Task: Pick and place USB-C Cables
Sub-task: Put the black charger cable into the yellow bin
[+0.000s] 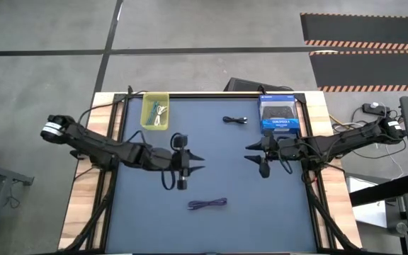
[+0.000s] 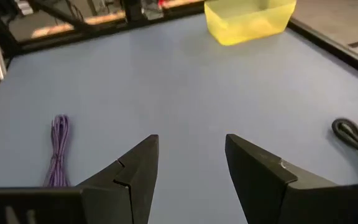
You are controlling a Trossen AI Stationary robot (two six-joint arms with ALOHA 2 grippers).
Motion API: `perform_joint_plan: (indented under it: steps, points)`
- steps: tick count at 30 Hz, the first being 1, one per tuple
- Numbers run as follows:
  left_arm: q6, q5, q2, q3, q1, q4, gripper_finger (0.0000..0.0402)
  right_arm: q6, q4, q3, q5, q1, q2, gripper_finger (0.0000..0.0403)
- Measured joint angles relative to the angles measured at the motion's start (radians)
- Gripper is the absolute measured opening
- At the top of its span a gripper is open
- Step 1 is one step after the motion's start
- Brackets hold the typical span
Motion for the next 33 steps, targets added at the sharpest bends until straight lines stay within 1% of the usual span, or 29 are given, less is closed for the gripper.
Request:
perform_joint_plan:
  steps: [5, 11, 14, 18, 23, 28, 33]
  points:
    - [0.085, 0.001, -0.022, -0.054, 0.007, 0.097, 0.0094, -0.001, 0.052, 0.011, 0.015, 0.0, 0.036, 0.0178]
    - [0.112, 0.001, -0.057, -0.093, 0.027, 0.145, 0.0094, -0.008, 0.043, 0.079, 0.023, 0.0, 0.125, 0.0178]
    - [0.114, 0.0, -0.071, -0.132, 0.028, 0.2, 0.0094, -0.016, 0.001, 0.129, 0.023, -0.002, 0.171, 0.0178]
    - [0.137, 0.0, -0.092, -0.17, 0.028, 0.197, 0.0094, -0.03, -0.13, 0.22, 0.023, -0.027, 0.232, 0.0178]
    - [0.131, -0.026, -0.154, -0.198, 0.031, 0.223, 0.0094, -0.044, -0.313, 0.356, 0.022, -0.101, 0.308, 0.0178]
    - [0.105, -0.031, -0.189, -0.207, 0.031, 0.226, 0.0094, -0.102, -0.447, 0.48, 0.014, -0.189, 0.403, 0.0178]
    - [0.104, -0.031, -0.203, -0.218, 0.03, 0.213, 0.0094, -0.199, -0.578, 0.597, 0.012, -0.28, 0.51, 0.0178]
